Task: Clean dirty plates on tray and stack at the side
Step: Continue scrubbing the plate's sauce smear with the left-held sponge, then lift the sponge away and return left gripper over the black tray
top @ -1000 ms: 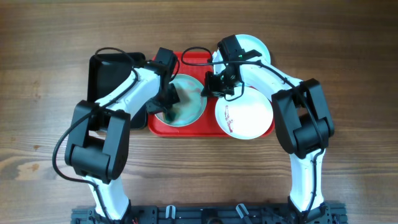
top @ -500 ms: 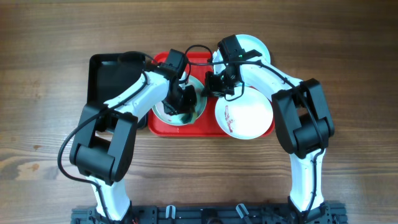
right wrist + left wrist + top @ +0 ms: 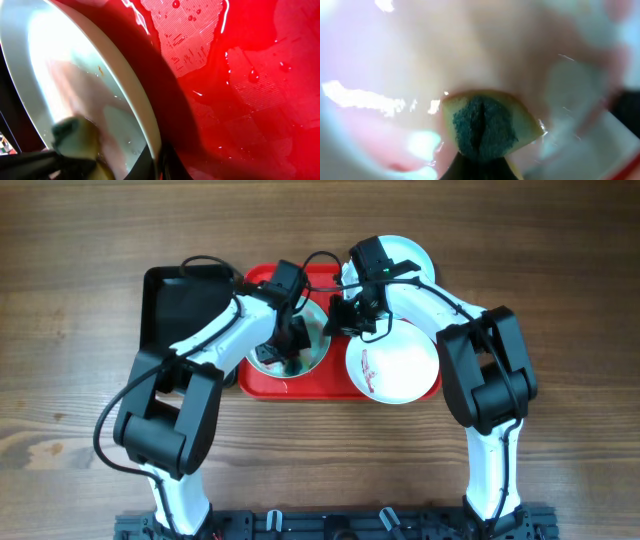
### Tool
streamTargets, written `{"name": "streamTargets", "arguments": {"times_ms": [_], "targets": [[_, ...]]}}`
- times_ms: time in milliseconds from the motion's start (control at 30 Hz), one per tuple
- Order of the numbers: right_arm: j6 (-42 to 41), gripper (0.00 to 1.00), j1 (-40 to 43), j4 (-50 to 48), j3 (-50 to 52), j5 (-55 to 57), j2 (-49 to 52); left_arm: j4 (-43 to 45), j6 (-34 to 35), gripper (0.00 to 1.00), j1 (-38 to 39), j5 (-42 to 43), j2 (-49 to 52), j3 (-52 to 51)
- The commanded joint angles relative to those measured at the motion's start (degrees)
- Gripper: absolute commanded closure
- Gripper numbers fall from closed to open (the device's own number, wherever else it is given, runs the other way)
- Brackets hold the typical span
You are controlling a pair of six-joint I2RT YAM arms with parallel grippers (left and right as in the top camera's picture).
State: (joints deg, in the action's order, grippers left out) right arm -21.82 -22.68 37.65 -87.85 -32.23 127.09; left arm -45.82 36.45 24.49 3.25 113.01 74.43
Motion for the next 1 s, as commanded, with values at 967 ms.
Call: {"name": "streamTargets", "arguments": {"times_ms": [967], "targets": [[-0.8,0.94,0.1,0.0,0.2,0.7,2.0,19.8,1.0,0.96,-4.9,-20.2,-9.1,1.6]]}}
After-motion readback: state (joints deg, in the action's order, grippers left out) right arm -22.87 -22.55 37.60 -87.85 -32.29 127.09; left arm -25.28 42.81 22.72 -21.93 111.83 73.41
